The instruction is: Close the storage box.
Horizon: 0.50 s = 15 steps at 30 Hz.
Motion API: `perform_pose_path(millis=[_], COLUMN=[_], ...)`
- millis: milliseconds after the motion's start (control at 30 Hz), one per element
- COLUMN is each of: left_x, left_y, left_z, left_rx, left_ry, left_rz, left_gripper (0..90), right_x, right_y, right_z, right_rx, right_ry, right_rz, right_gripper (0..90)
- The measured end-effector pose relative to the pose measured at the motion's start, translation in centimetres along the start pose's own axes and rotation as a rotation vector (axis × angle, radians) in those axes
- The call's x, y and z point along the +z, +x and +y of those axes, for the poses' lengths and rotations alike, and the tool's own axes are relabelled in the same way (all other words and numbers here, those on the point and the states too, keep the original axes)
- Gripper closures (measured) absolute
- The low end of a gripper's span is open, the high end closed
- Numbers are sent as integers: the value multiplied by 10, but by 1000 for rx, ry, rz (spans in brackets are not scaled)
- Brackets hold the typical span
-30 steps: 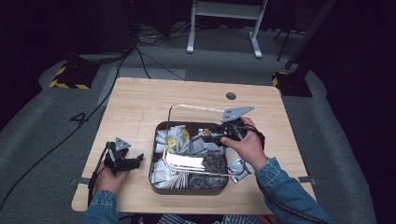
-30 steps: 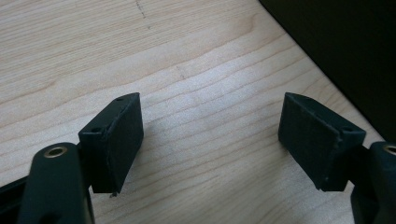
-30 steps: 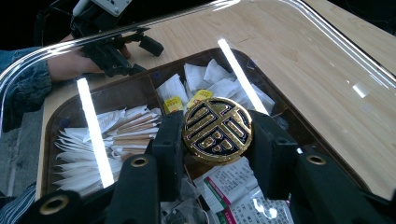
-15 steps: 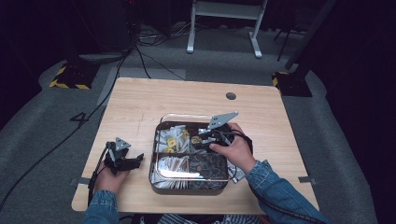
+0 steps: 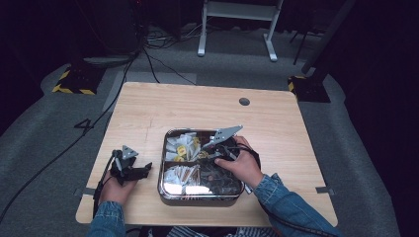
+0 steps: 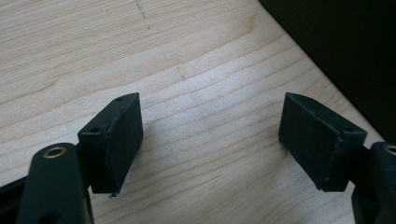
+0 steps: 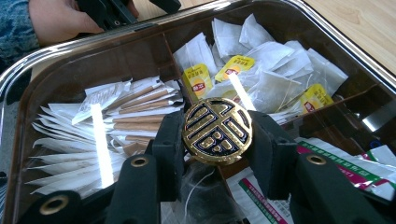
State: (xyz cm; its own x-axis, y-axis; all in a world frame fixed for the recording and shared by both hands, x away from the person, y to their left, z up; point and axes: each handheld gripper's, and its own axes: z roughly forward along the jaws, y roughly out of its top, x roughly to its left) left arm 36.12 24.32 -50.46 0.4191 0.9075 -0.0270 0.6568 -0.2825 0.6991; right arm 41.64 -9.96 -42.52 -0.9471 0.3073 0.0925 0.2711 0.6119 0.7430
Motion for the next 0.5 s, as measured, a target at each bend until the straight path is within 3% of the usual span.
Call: perform_pose_path(millis=[500], left_x=[0], left_y=[0], left_z=[0], left_rx=[0], left_ry=[0], left_rz=[1], left_gripper=[224], right_x=[10], right_y=[6], right_z=[-2], right_rx=[-15], right_ry=[19], right_rz=[-32], right_gripper=[587])
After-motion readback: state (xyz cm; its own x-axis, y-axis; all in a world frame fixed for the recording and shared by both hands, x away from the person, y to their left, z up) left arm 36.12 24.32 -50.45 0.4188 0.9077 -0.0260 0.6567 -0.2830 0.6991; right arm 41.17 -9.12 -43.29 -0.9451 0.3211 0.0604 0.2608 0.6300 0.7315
